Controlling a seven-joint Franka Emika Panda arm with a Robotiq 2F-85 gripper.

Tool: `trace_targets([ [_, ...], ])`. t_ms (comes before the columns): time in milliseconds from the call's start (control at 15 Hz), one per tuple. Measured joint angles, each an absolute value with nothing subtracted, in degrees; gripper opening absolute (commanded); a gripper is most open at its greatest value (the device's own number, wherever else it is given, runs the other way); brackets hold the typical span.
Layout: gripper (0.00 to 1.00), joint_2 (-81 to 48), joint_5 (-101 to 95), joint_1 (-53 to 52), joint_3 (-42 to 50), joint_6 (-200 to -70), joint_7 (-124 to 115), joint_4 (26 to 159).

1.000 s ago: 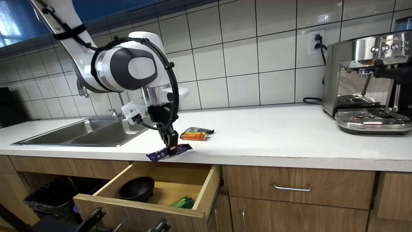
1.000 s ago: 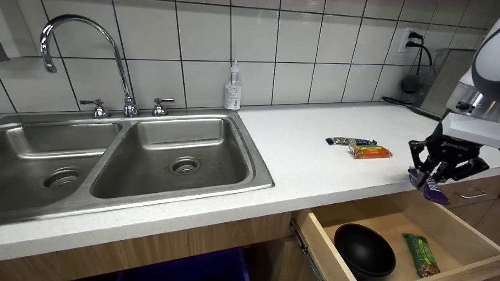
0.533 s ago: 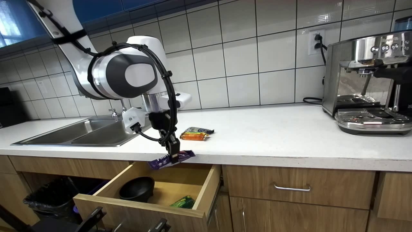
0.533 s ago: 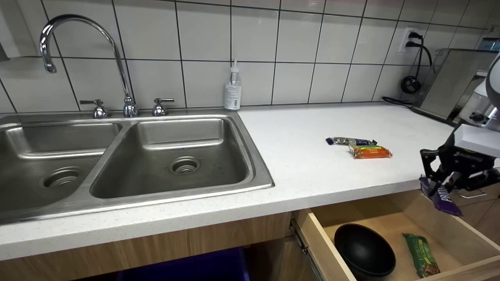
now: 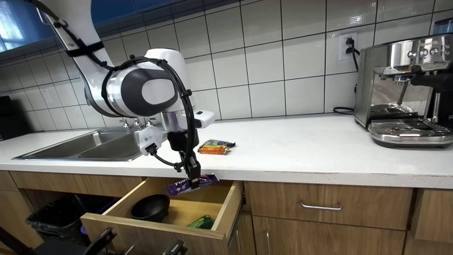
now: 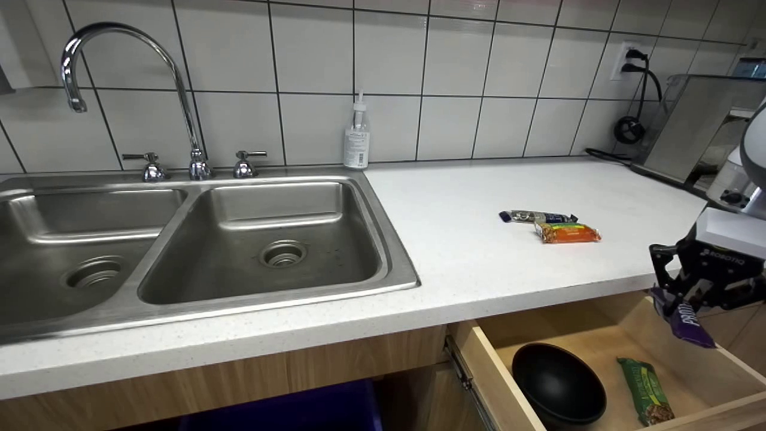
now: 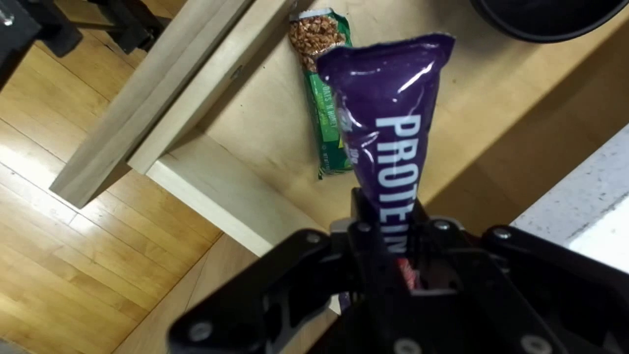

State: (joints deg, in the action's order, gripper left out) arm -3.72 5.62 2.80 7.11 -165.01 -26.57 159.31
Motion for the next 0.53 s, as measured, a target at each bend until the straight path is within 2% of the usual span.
trace_targets([
  [533,0.04,-8.1,5.6,2.6,8.2,-166.2,-28.0,158.8],
])
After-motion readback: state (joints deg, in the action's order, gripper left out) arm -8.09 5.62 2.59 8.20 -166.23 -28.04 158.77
